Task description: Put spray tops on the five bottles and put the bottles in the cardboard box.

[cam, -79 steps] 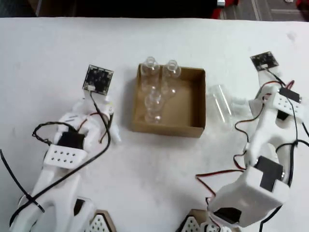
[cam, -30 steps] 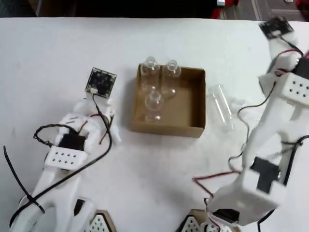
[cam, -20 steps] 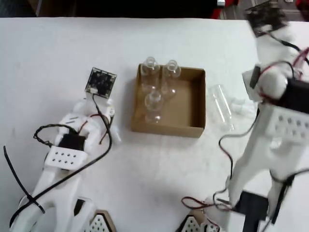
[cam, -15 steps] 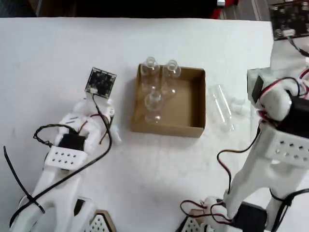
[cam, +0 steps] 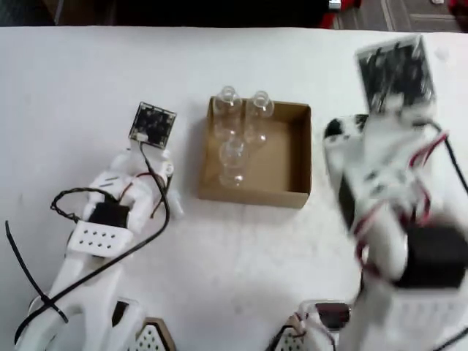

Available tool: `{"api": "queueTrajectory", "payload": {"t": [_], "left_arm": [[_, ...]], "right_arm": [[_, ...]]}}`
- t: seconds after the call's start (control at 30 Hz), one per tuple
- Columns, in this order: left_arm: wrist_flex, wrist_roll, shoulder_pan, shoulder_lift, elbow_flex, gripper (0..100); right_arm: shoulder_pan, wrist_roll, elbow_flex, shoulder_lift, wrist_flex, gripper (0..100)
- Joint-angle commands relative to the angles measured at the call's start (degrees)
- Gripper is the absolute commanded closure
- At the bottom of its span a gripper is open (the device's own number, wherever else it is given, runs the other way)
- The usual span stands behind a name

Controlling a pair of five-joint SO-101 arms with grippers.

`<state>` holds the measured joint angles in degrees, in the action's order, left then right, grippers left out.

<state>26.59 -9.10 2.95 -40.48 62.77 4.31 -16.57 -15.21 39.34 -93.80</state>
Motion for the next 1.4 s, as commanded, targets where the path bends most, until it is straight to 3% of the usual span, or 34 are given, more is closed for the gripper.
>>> {"api": "queueTrajectory", "payload": {"t": [0.0,0.3,0.5,0.67,0.87,1.37], "left_arm": [[-1.14,-0.53,0.31,-2.15,-0.44,98],[-1.14,-0.7,0.22,-2.24,-0.44,98],[-1.14,-0.88,0.22,-2.24,-0.44,98],[-1.14,-0.88,0.22,-2.24,-0.53,98],[-1.14,-0.88,0.22,-2.24,-0.53,98],[-1.58,-0.97,0.22,-1.89,-0.53,98]], "right_arm": [[4.97,0.53,11.78,7.78,8.75,98.1],[4.97,0.79,49.49,24.75,46.81,98.1],[4.35,0.97,62.42,29.49,67.03,98.1],[-0.13,11.6,66.73,29.23,78.2,98.1],[-3.3,22.42,69.98,17.01,95.78,98.1],[-0.92,22.77,69.54,-15.87,124.79,98.1]]}}
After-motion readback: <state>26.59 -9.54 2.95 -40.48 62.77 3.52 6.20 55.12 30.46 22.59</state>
